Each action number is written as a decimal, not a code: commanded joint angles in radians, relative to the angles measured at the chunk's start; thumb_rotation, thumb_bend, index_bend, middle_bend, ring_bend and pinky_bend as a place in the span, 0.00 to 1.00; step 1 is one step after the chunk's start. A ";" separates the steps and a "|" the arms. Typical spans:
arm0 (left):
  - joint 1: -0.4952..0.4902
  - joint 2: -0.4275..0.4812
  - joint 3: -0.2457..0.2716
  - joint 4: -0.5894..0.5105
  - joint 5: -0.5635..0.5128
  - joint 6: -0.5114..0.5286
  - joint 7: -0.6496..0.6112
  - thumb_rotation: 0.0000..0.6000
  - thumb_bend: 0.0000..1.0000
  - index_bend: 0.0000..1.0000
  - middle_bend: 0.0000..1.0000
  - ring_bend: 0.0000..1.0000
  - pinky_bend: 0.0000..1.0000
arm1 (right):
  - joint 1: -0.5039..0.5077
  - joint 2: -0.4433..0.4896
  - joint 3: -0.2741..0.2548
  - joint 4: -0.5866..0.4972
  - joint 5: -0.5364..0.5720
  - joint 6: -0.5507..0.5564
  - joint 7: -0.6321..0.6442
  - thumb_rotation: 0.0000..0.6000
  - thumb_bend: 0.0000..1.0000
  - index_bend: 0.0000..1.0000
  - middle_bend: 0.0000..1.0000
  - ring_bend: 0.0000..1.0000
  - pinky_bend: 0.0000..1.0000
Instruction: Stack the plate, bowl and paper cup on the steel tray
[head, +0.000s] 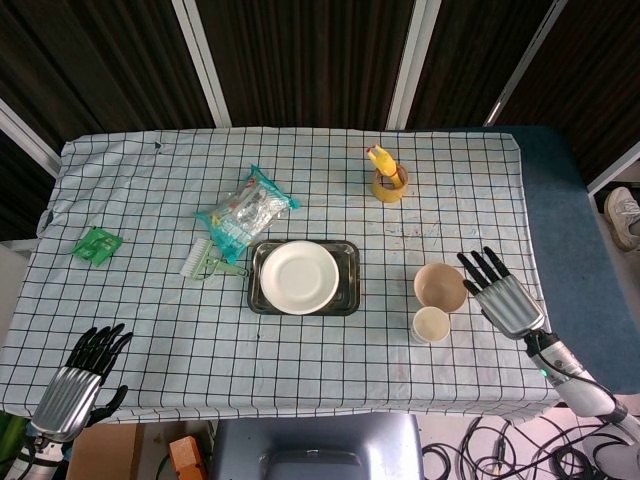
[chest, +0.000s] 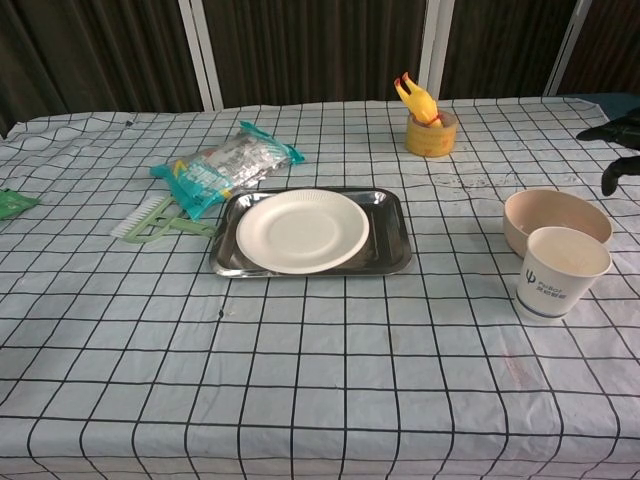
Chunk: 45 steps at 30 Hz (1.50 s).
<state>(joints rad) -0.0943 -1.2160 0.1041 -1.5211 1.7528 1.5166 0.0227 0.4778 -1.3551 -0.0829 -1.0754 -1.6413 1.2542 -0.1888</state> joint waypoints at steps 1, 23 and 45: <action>0.001 0.000 0.000 -0.001 0.000 0.003 0.001 1.00 0.38 0.00 0.00 0.00 0.01 | 0.001 -0.074 0.006 0.071 -0.007 -0.015 0.062 1.00 0.18 0.36 0.00 0.00 0.00; 0.003 0.000 0.000 -0.001 0.002 0.009 0.003 1.00 0.38 0.00 0.00 0.00 0.01 | 0.021 -0.199 0.012 0.240 -0.027 -0.051 0.172 1.00 0.30 0.54 0.00 0.00 0.00; 0.006 0.003 0.001 0.003 0.007 0.022 -0.008 1.00 0.38 0.00 0.00 0.00 0.01 | 0.045 -0.206 0.065 0.226 -0.007 -0.019 0.169 1.00 0.37 0.65 0.00 0.00 0.00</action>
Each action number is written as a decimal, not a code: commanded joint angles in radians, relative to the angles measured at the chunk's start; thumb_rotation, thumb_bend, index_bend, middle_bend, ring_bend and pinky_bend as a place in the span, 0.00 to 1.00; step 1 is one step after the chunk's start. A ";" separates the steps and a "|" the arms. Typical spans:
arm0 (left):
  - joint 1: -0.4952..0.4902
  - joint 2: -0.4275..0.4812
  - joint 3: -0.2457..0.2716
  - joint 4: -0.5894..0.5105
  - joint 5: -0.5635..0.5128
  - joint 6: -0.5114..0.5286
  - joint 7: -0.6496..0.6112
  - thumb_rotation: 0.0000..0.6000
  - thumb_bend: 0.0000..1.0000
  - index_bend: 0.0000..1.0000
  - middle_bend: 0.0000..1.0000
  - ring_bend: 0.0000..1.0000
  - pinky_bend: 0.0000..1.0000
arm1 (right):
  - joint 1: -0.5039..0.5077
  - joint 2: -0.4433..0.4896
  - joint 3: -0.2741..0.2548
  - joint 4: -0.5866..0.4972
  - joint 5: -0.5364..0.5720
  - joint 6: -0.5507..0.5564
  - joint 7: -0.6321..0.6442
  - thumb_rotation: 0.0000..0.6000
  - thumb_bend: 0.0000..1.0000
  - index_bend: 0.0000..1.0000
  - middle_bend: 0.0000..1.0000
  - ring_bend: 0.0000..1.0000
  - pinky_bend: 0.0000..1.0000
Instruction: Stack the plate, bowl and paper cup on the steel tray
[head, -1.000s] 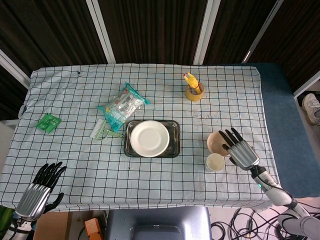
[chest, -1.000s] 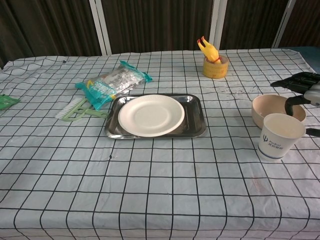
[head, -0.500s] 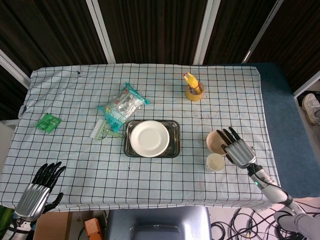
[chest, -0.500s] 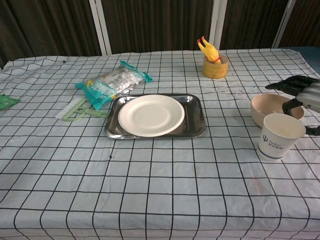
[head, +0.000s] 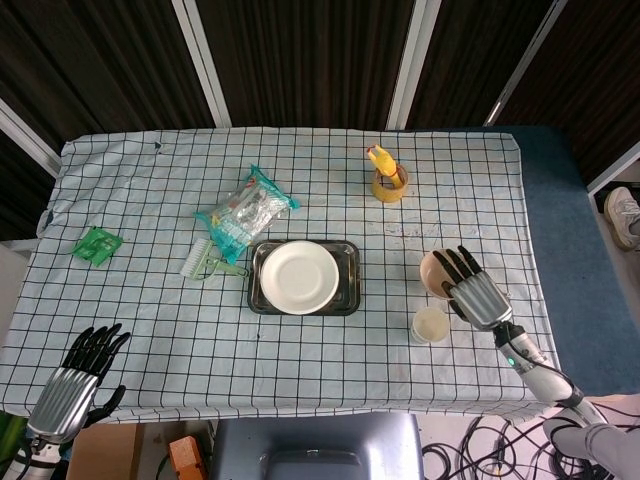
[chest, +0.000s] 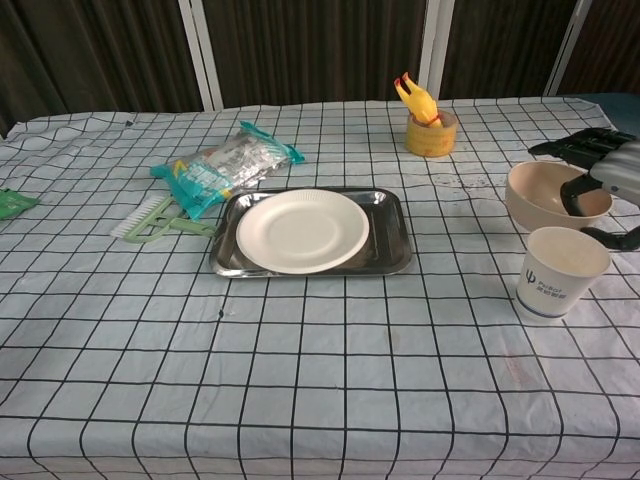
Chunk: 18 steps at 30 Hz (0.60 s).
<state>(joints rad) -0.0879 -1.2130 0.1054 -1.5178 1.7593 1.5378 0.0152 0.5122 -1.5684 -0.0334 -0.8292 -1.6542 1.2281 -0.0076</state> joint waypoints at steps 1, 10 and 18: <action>0.000 0.000 0.000 0.000 0.001 0.001 0.000 1.00 0.38 0.00 0.00 0.00 0.01 | 0.016 0.010 0.024 -0.033 0.008 0.009 -0.019 1.00 0.37 0.65 0.00 0.00 0.00; -0.002 0.002 0.000 0.001 -0.001 -0.002 -0.007 1.00 0.38 0.00 0.00 0.00 0.01 | 0.101 0.058 0.127 -0.266 0.050 -0.019 -0.144 1.00 0.37 0.65 0.00 0.00 0.00; -0.004 0.002 0.000 0.002 -0.003 -0.008 -0.010 1.00 0.38 0.00 0.00 0.00 0.01 | 0.199 0.000 0.205 -0.447 0.137 -0.143 -0.350 1.00 0.37 0.64 0.00 0.00 0.00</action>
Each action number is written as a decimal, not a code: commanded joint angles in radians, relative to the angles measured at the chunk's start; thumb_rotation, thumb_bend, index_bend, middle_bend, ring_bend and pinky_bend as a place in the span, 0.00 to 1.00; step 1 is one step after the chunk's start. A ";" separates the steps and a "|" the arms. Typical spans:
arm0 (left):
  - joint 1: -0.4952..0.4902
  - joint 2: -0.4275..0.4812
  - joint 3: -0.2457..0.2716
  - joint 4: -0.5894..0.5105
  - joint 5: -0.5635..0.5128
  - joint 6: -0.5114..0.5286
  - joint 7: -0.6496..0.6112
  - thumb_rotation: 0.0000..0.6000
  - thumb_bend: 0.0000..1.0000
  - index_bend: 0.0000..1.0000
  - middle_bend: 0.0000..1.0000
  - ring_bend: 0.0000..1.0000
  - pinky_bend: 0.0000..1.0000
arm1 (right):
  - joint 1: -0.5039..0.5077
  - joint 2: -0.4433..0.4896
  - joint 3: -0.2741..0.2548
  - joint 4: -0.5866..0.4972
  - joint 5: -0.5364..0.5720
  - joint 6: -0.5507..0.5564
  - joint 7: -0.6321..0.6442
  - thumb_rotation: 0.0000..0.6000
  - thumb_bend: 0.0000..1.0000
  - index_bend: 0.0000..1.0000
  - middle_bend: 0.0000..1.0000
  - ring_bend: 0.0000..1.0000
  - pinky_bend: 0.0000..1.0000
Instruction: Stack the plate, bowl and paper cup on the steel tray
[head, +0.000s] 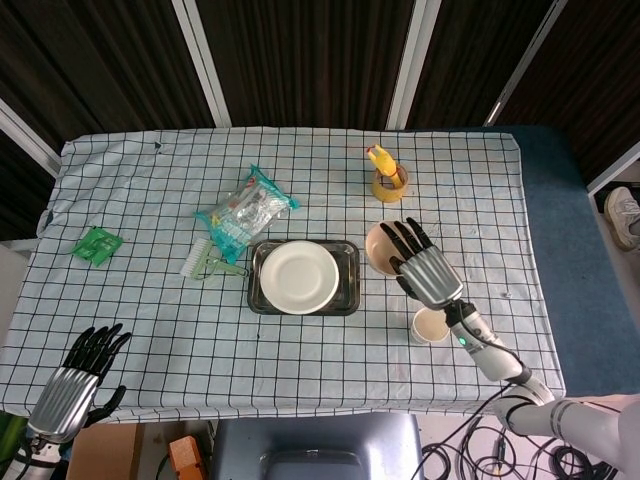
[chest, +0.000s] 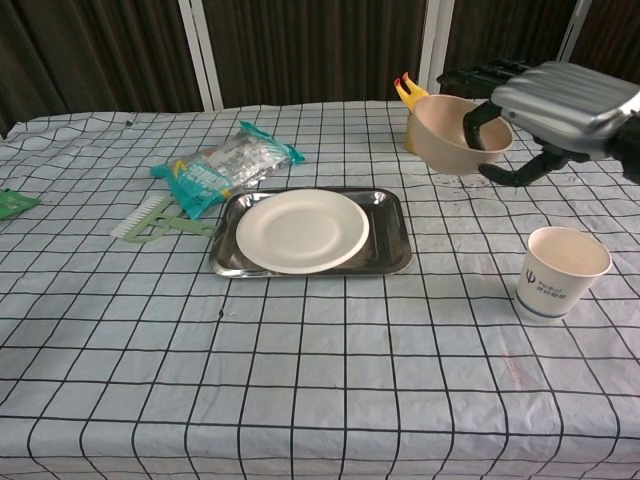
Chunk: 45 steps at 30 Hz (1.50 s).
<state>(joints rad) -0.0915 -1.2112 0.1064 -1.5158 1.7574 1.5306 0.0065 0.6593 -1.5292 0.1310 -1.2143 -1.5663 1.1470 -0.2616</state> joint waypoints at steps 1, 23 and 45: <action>0.000 0.001 -0.001 0.000 -0.002 0.000 -0.002 1.00 0.38 0.00 0.00 0.00 0.01 | 0.061 -0.055 0.047 -0.068 0.062 -0.075 -0.125 1.00 0.37 0.64 0.00 0.00 0.00; 0.002 0.016 -0.009 0.009 -0.012 0.017 -0.049 1.00 0.38 0.00 0.00 0.00 0.01 | 0.220 -0.403 0.112 0.135 0.258 -0.203 -0.402 1.00 0.37 0.65 0.00 0.00 0.00; 0.000 0.020 -0.008 0.008 -0.013 0.011 -0.055 1.00 0.38 0.00 0.00 0.00 0.01 | 0.263 -0.493 0.112 0.236 0.285 -0.200 -0.407 1.00 0.33 0.39 0.00 0.00 0.00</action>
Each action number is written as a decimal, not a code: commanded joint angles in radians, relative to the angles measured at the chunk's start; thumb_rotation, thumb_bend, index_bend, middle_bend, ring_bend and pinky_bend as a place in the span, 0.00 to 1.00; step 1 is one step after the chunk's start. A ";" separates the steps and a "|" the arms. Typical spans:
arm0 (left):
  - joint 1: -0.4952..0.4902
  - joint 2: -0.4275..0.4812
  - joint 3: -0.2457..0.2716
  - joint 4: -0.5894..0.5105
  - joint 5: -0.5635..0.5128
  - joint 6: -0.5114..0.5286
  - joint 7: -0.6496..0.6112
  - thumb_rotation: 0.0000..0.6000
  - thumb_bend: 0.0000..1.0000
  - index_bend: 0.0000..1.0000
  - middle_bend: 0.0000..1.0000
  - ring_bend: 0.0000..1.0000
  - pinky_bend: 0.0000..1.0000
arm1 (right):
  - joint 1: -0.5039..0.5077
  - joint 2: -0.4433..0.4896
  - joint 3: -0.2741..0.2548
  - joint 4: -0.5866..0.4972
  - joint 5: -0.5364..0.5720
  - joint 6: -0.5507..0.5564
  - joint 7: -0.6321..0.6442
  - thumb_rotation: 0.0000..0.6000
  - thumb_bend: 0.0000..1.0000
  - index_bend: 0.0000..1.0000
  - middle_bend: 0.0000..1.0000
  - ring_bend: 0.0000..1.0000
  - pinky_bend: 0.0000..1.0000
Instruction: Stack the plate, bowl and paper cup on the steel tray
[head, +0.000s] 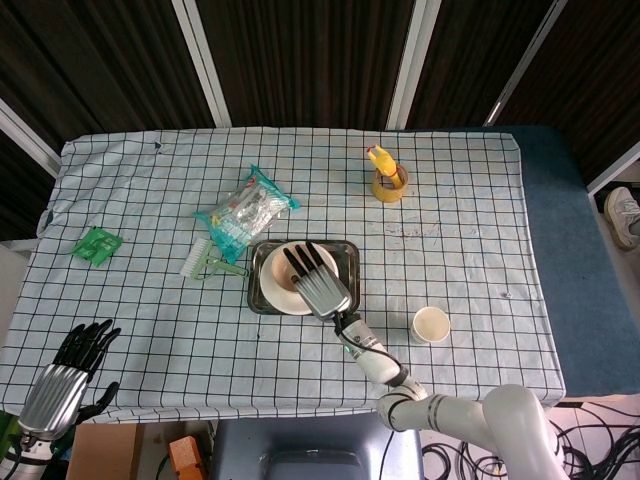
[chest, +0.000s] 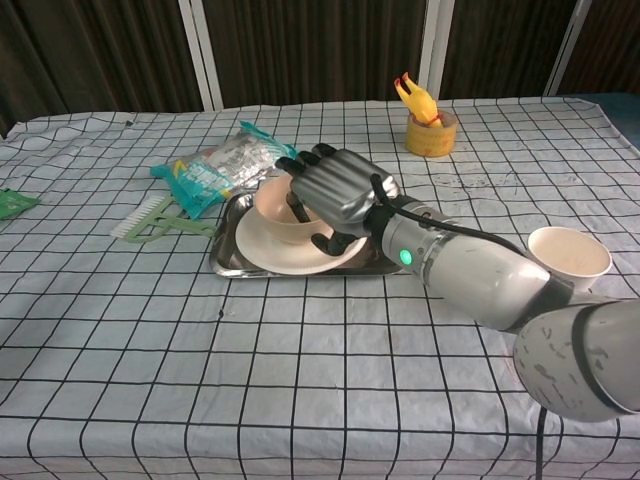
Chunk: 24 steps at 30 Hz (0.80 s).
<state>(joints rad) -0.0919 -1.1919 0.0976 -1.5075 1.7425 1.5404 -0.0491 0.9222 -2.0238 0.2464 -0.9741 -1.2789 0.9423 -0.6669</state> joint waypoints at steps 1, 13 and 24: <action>0.001 0.000 0.001 0.000 0.002 0.003 0.001 1.00 0.38 0.00 0.00 0.00 0.01 | -0.002 0.005 -0.005 -0.009 -0.005 0.008 -0.002 1.00 0.31 0.37 0.00 0.00 0.00; 0.001 -0.005 0.006 0.000 0.014 0.003 0.016 1.00 0.38 0.00 0.00 0.00 0.01 | -0.139 0.308 -0.096 -0.418 -0.120 0.174 0.039 1.00 0.24 0.27 0.00 0.00 0.00; 0.001 -0.014 0.011 -0.010 0.032 0.004 0.043 1.00 0.38 0.00 0.00 0.00 0.01 | -0.370 0.697 -0.369 -0.801 -0.400 0.404 0.113 1.00 0.24 0.31 0.00 0.00 0.00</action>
<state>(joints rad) -0.0919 -1.2061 0.1086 -1.5171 1.7728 1.5426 -0.0063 0.6161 -1.4027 -0.0513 -1.7171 -1.6057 1.2825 -0.5587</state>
